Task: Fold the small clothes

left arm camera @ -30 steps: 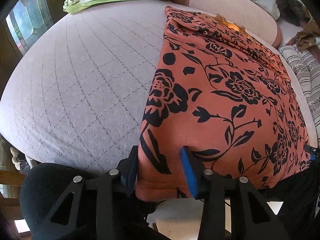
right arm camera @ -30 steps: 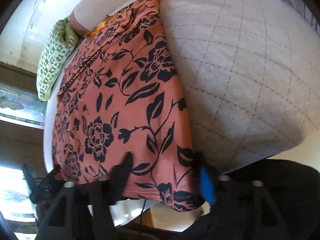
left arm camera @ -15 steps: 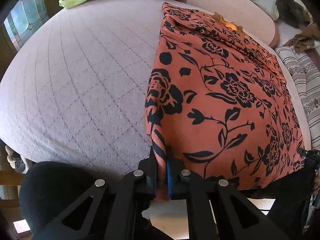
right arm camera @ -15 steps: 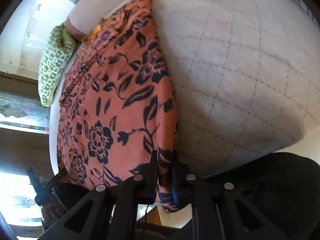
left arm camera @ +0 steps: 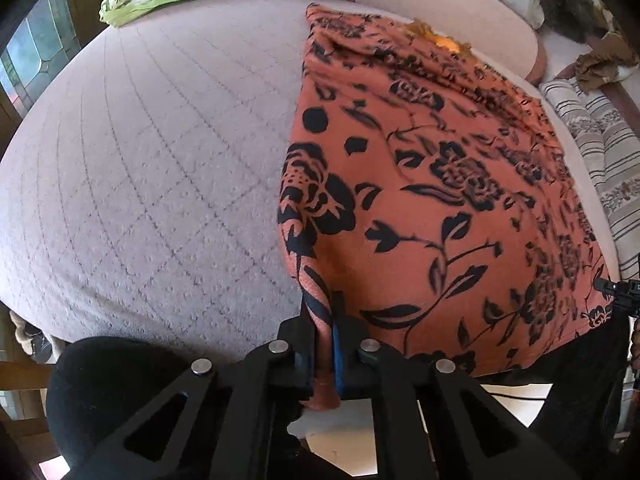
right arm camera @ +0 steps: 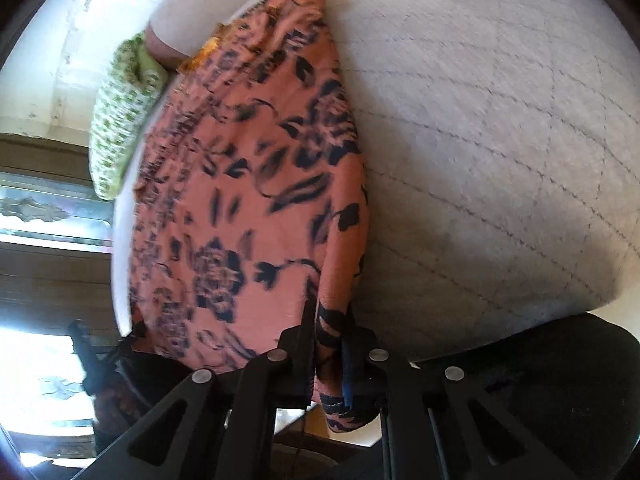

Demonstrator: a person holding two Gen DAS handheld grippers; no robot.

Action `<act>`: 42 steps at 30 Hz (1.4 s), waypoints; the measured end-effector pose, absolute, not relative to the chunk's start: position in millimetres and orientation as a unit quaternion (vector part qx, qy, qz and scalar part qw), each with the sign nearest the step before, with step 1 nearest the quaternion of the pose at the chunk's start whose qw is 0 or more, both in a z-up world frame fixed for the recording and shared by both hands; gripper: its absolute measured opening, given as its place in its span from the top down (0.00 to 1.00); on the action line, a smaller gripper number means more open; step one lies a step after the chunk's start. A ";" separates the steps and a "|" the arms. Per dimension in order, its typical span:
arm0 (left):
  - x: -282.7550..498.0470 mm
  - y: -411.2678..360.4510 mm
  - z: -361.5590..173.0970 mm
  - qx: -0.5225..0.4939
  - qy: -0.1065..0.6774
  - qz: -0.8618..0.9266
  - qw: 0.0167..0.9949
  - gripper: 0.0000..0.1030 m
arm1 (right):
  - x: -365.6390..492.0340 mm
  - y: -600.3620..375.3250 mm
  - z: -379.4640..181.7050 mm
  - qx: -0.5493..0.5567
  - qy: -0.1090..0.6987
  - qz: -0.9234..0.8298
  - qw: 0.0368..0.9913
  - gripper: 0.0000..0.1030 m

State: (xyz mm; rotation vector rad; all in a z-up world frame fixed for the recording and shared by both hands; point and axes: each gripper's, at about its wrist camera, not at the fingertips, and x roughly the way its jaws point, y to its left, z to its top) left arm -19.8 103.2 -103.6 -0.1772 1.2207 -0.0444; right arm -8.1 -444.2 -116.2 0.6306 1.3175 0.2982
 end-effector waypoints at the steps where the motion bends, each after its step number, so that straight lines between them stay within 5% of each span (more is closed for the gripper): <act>1: -18.5 103.2 -99.6 -0.087 0.567 -0.025 0.819 0.94 | -6.7 -443.7 -110.0 0.292 0.593 0.145 0.736 0.90; 10: 21.2 119.2 -18.3 -0.153 0.444 -0.061 0.881 0.94 | 26.8 -454.6 -39.8 0.361 0.483 0.218 0.767 0.90; 20: 61.5 116.4 -22.9 -0.131 0.464 -0.078 0.872 0.94 | 56.3 -473.5 -40.2 0.420 0.441 0.226 0.760 0.91; 29: 204.7 127.5 22.4 -0.170 0.370 -0.051 0.912 0.90 | 208.0 -485.7 3.7 0.447 0.357 0.242 0.784 0.89; 30: 224.4 128.0 10.3 -0.164 0.373 -0.045 0.912 0.76 | 232.1 -487.7 -5.9 0.454 0.352 0.228 0.787 0.87; 31: 239.8 126.8 -3.0 -0.160 0.384 -0.039 0.908 0.47 | 251.1 -487.6 -19.3 0.461 0.356 0.217 0.783 0.66; 32: 258.8 126.7 -27.2 -0.153 0.412 -0.018 0.898 0.32 | 269.6 -486.1 -37.3 0.464 0.377 0.202 0.776 0.44; 33: 268.8 127.4 -44.1 -0.148 0.431 0.002 0.890 0.26 | 282.1 -482.7 -58.6 0.457 0.411 0.162 0.772 0.11; 36: 269.4 137.7 -82.6 -0.146 0.469 0.042 0.870 0.26 | 276.5 -473.5 -85.7 0.412 0.429 0.114 0.796 0.11; 42: 224.6 148.4 -74.9 -0.092 0.433 0.032 0.896 0.23 | 232.7 -457.8 -85.6 0.259 0.466 0.087 0.842 0.11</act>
